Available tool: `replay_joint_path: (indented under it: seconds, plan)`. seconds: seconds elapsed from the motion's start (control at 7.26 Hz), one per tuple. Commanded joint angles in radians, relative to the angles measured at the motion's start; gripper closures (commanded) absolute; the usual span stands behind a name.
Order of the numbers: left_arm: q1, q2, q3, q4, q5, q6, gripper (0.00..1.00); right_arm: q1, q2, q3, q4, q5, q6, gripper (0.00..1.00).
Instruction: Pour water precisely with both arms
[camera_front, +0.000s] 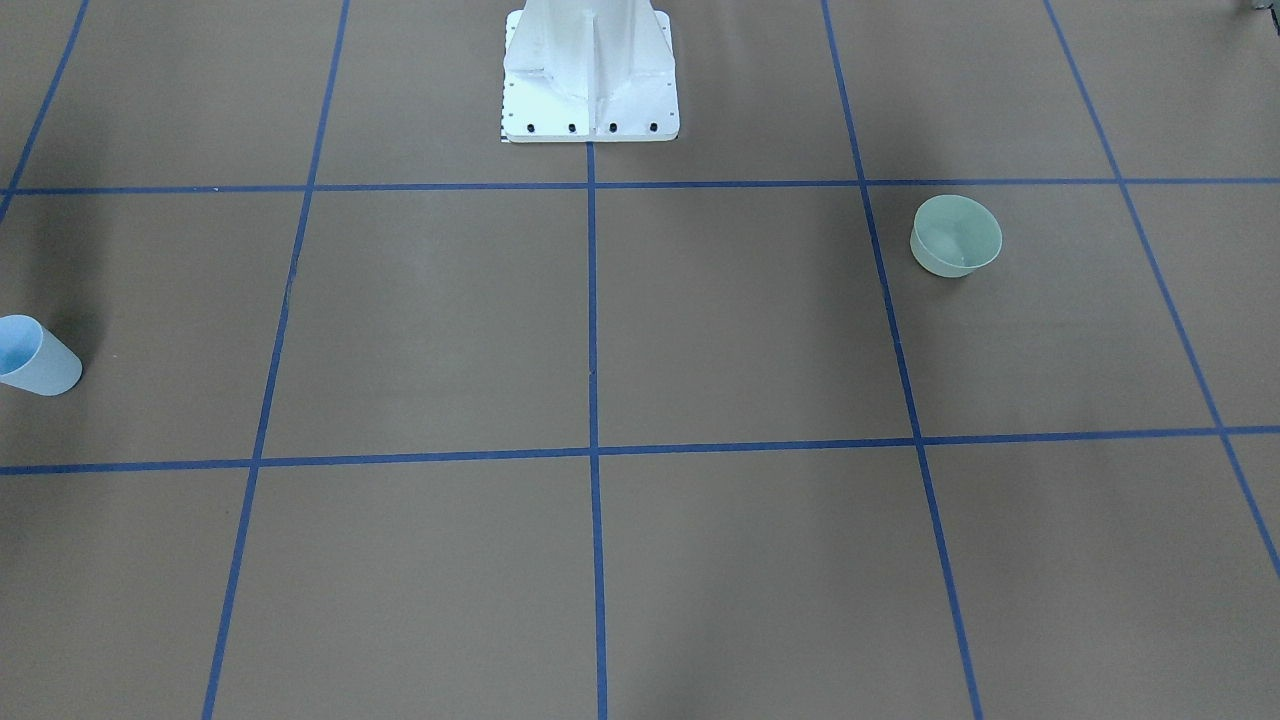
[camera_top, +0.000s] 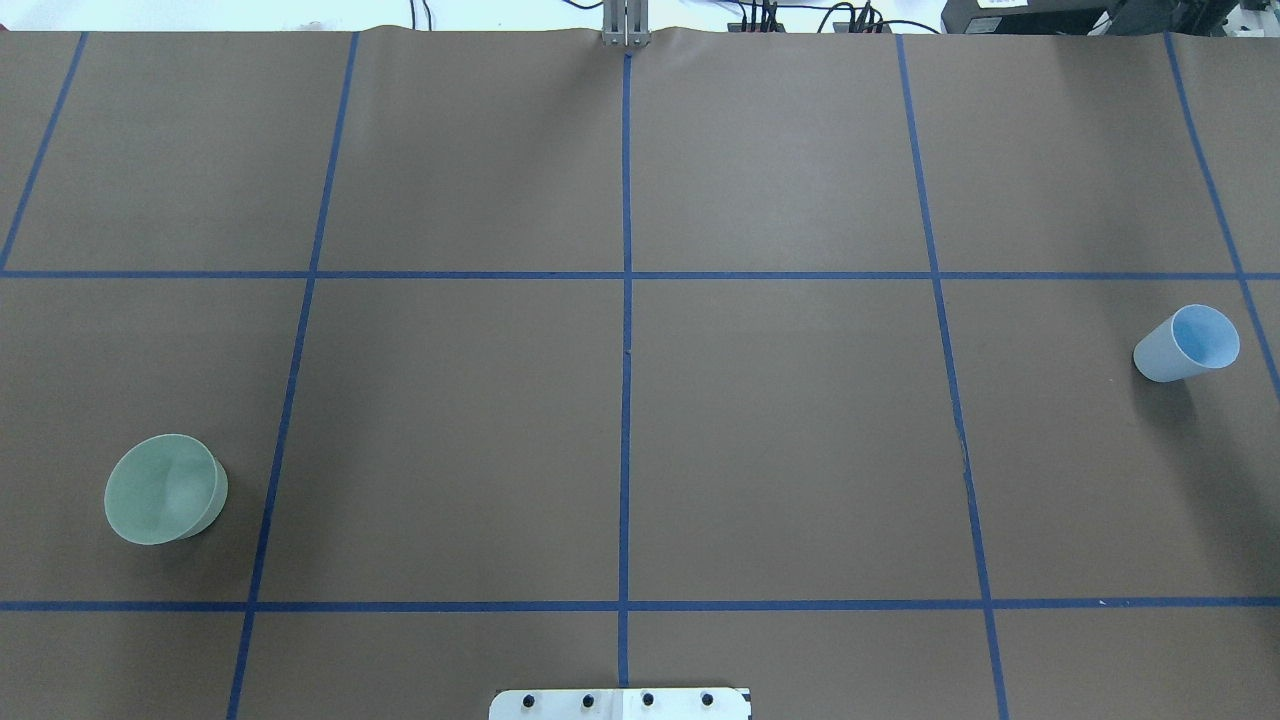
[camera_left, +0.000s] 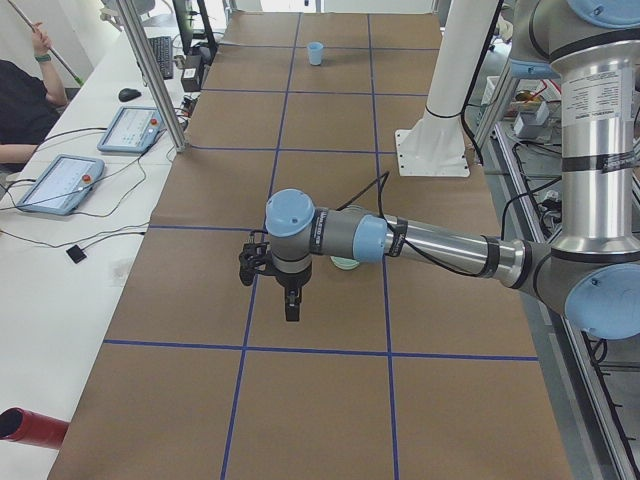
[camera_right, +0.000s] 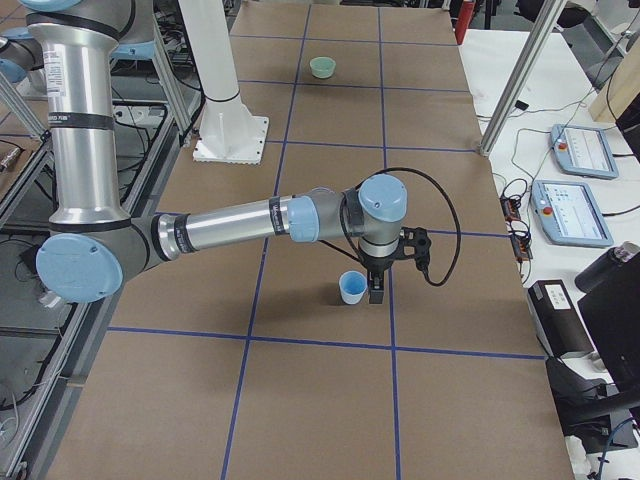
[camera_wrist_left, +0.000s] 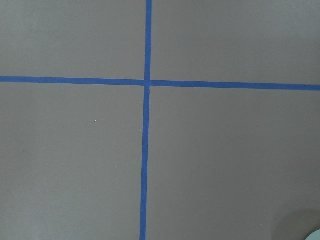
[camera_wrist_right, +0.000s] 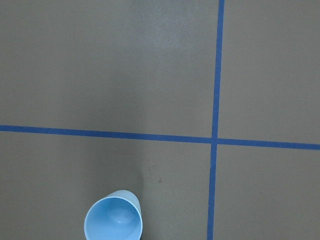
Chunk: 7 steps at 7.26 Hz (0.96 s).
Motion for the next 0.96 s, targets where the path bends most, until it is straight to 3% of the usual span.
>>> replay_joint_path:
  seconds: [0.0, 0.83]
  plan:
    - [-0.008, -0.014, 0.101, -0.037, -0.002, 0.001, 0.00, 0.007, -0.008, -0.037, 0.004, 0.007, 0.000, 0.00]
    - [-0.006, -0.060, 0.123, -0.028, -0.001, -0.001, 0.00, 0.029, -0.040, -0.062, 0.011, 0.001, -0.017, 0.00]
